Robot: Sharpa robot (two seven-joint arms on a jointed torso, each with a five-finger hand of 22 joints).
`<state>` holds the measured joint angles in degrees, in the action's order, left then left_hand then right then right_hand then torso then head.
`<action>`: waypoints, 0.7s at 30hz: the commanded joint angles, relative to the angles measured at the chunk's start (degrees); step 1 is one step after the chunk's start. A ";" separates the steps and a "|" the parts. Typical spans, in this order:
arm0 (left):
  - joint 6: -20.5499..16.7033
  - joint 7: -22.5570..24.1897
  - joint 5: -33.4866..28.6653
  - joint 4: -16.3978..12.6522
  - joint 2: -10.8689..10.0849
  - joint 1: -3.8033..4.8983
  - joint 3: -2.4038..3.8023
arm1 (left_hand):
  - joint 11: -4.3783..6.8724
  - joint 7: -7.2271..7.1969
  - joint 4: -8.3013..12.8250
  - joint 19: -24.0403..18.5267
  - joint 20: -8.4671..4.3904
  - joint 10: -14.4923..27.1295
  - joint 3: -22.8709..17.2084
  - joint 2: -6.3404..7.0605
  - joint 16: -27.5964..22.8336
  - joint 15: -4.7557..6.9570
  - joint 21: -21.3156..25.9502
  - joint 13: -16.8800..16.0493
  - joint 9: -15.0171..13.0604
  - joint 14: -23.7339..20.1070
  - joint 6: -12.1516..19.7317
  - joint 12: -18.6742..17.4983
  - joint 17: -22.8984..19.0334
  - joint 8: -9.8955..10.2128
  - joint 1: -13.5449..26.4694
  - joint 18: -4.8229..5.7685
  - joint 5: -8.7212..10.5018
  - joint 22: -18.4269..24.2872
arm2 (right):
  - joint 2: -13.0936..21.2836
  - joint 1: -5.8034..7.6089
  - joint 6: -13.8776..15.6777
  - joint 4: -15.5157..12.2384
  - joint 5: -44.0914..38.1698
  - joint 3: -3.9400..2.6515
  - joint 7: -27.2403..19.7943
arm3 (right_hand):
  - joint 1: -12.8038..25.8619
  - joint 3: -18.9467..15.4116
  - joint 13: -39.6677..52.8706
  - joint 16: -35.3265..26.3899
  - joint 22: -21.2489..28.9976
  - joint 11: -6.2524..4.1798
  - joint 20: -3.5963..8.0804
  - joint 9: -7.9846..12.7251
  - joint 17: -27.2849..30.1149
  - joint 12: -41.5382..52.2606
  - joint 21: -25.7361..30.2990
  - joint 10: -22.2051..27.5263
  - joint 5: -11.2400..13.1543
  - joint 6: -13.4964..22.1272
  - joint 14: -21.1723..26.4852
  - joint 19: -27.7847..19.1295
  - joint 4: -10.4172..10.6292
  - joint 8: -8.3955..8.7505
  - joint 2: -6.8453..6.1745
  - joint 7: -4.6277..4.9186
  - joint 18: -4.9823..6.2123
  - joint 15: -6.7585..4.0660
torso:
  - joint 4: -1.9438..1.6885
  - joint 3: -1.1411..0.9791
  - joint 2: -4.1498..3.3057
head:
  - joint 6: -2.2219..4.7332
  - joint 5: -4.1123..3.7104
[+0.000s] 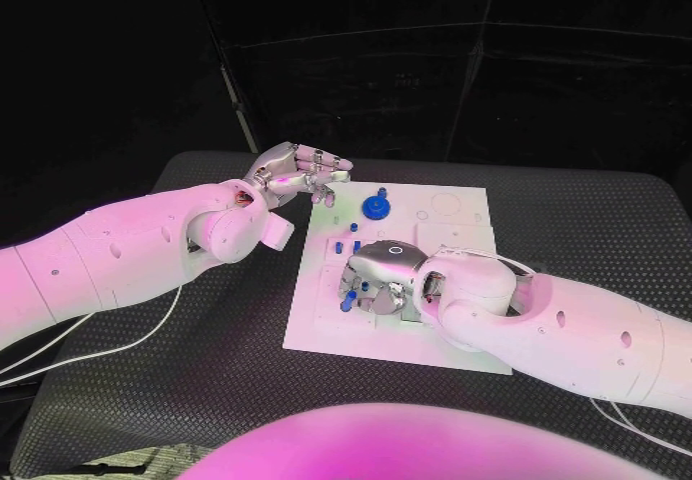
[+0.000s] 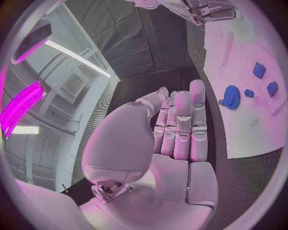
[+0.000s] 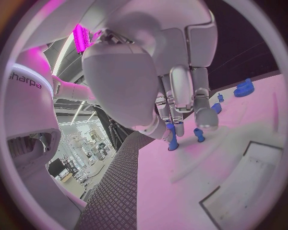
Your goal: Assemble the parts on the task board
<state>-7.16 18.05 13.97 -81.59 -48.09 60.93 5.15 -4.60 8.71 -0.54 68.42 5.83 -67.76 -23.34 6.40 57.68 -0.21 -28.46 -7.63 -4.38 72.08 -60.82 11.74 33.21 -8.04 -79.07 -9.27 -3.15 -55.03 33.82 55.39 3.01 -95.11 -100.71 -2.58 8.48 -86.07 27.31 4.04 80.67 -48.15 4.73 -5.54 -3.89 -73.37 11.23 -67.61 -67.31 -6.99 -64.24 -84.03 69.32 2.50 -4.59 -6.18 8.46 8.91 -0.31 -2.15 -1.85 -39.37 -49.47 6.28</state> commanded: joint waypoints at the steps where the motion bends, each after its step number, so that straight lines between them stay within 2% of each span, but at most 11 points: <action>1: 0.60 0.32 -0.24 -0.10 -0.03 0.08 0.07 | -0.03 0.14 0.11 -0.33 0.12 0.32 0.33 -0.50 -0.21 0.11 0.31 -0.06 0.06 -0.31 0.40 0.21 -0.06 -0.20 0.06 -1.15 0.07 0.06 | -0.06 0.07 -1.90 0.07 -1.29 0.00 0.52 | 0.43 0.29 0.11 0.17 0.05 -0.32 -0.07 -0.06 0.03 -0.07 -0.07 -0.84 -0.11 -0.16 -2.84 -0.35 -0.09 -0.01 0.14 0.23 -0.90 0.00 | 0.01 -0.01 -0.06 | -0.09 0.12; 8: 0.59 0.29 -0.24 -0.15 -0.07 0.08 0.07 | -0.03 0.14 0.11 -0.33 0.12 0.32 0.33 -0.50 -0.21 0.11 0.31 -0.06 0.06 -0.31 0.40 0.21 -0.06 -0.20 0.06 -1.15 0.07 0.06 | -0.40 0.06 -1.58 0.19 -2.14 0.09 0.68 | 0.55 0.30 0.12 0.18 0.04 -0.32 -0.07 -0.07 0.03 -0.11 -0.08 -0.84 -0.08 -0.16 -2.84 -0.35 -0.11 0.00 0.14 0.22 -0.90 0.00 | 0.04 -0.01 0.01 | -0.17 0.17; 11: 0.58 0.28 -0.24 -0.15 -0.12 0.08 0.07 | -0.03 0.14 0.11 -0.33 0.12 0.32 0.33 -0.50 -0.21 0.11 0.31 -0.06 0.06 -0.31 0.40 0.21 -0.06 -0.20 0.06 -1.15 0.07 0.06 | -0.37 0.07 -0.73 0.00 -2.44 0.91 0.58 | 1.00 0.32 0.06 0.11 0.28 -0.24 -0.11 0.01 0.17 -0.45 0.06 -0.50 -0.03 0.22 -2.81 -0.55 -0.22 0.25 -0.02 0.29 -0.86 0.06 | 0.04 -0.02 -0.01 | -0.18 0.21; 13: 0.58 0.24 -0.24 -0.14 -0.14 0.08 0.07 | -0.03 0.14 0.11 -0.33 0.12 0.32 0.33 -0.50 -0.21 0.11 0.31 -0.06 0.06 -0.31 0.40 0.21 -0.06 -0.20 0.06 -1.15 0.07 0.06 | -0.45 0.08 -0.28 -0.05 -2.57 1.39 0.33 | 1.67 0.47 -0.15 -0.03 0.81 0.15 -0.27 0.19 0.42 -1.25 0.36 0.67 0.04 1.45 -2.73 -0.95 -0.33 0.87 -0.35 0.71 -0.79 0.35 | 0.04 0.02 0.05 | -0.22 0.27; 16: 0.62 0.20 -0.24 -0.11 -0.12 0.09 0.07 | -0.03 0.14 0.11 -0.33 0.12 0.32 0.33 -0.50 -0.21 0.11 0.31 -0.06 0.06 -0.31 0.40 0.21 -0.06 -0.20 0.06 -1.15 0.07 0.06 | -0.64 0.08 0.08 -0.04 -2.60 1.76 -0.14 | 3.21 0.42 -0.40 -0.22 1.87 0.91 -0.78 0.28 0.78 -2.49 1.01 2.73 0.22 3.28 -2.61 -1.69 -0.12 1.12 -1.26 1.34 -0.66 1.00 | 0.06 0.01 0.06 | -0.17 0.17; 20: 0.84 0.06 -0.24 -0.09 -0.12 0.09 0.07 | -0.03 0.14 0.13 -0.33 0.14 0.40 0.42 -0.56 -0.30 0.10 0.41 -0.12 0.07 -0.38 0.42 0.35 -0.20 -0.24 0.08 -1.15 0.08 0.14 | -0.65 0.08 1.54 0.01 -1.89 1.99 -1.21 | 5.78 -0.83 -0.45 -1.47 6.56 2.19 -1.75 0.34 2.86 -3.94 3.98 6.33 -2.70 6.75 -1.83 -4.70 0.24 1.16 -3.46 2.52 0.14 2.08 | 0.03 -0.05 0.02 | -0.10 0.20; 21: 0.87 0.03 -0.24 -0.09 -0.13 0.09 0.07 | -0.03 0.14 0.13 -0.33 0.14 0.40 0.42 -0.56 -0.30 0.10 0.41 -0.12 0.07 -0.38 0.42 0.35 -0.20 -0.24 0.08 -1.15 0.08 0.14 | -0.61 0.08 1.97 0.02 -1.78 2.02 -1.41 | 6.09 -1.19 -0.43 -1.82 7.57 2.37 -1.97 0.33 3.42 -4.14 4.67 7.26 -2.90 7.88 -1.57 -5.39 0.18 1.15 -3.78 2.49 0.35 2.24 | 0.03 -0.05 0.02 | -0.10 0.20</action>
<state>-7.05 18.01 13.97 -81.61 -48.22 60.94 5.15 -4.60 8.71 -0.38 68.42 5.83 -67.76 -23.18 6.40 57.69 -0.21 -28.24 -7.70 -4.39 72.08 -60.82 11.74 33.05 -8.03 -79.06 -9.27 -3.15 -54.93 33.18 55.46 3.41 -95.03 -102.51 -0.61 8.32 -80.40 26.33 3.50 79.03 -41.10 6.90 -7.41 -3.60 -70.23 7.26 -63.32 -60.43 -9.71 -56.87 -83.97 64.29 2.72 -3.64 -9.88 10.92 8.90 1.68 -2.11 -1.86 -39.35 -49.60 6.48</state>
